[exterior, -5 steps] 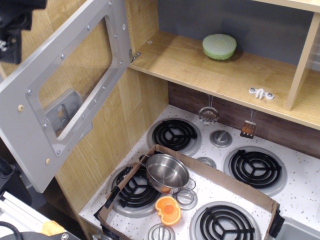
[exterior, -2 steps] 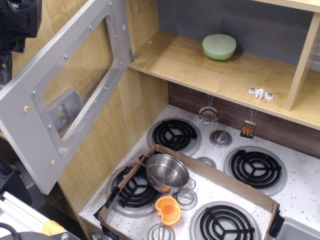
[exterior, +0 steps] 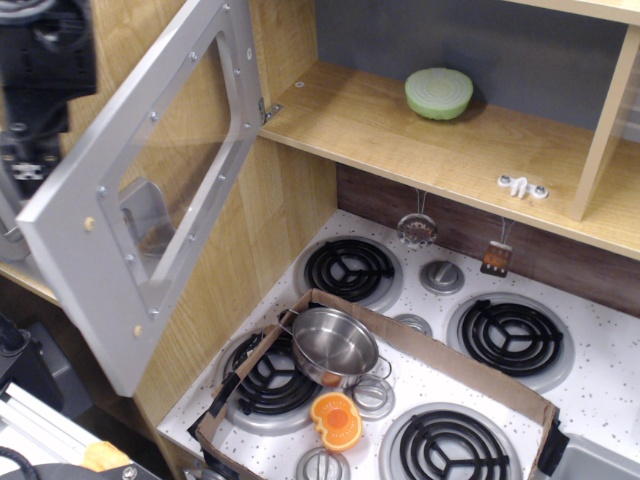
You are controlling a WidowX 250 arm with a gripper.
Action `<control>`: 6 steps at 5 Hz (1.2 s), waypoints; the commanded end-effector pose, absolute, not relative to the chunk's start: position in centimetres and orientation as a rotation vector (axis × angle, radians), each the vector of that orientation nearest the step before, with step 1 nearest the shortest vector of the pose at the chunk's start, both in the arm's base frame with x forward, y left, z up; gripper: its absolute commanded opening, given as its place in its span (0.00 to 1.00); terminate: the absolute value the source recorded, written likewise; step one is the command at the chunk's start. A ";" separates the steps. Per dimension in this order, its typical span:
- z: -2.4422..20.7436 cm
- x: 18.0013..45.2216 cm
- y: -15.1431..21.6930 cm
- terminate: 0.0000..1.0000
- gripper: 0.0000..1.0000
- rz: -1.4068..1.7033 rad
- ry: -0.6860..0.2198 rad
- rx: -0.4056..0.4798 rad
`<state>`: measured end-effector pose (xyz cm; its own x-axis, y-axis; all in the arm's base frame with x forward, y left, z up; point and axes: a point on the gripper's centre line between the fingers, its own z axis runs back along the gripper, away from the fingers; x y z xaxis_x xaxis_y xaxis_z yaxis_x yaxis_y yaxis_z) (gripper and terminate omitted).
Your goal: Close microwave
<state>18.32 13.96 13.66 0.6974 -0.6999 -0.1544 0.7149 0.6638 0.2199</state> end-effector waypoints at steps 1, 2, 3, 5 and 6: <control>13.8 22.8 8.2 0.00 1.00 -0.756 -0.195 0.204; 14.1 25.6 5.3 0.00 1.00 -0.784 -0.297 0.155; 14.3 28.1 2.2 0.00 1.00 -0.806 -0.357 0.146; 14.9 31.4 -1.5 0.00 1.00 -0.861 -0.462 0.138; 15.0 32.9 -2.5 0.00 1.00 -0.952 -0.473 0.142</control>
<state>32.38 -1.95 11.90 0.5028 -0.8085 0.3056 0.7626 0.5814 0.2835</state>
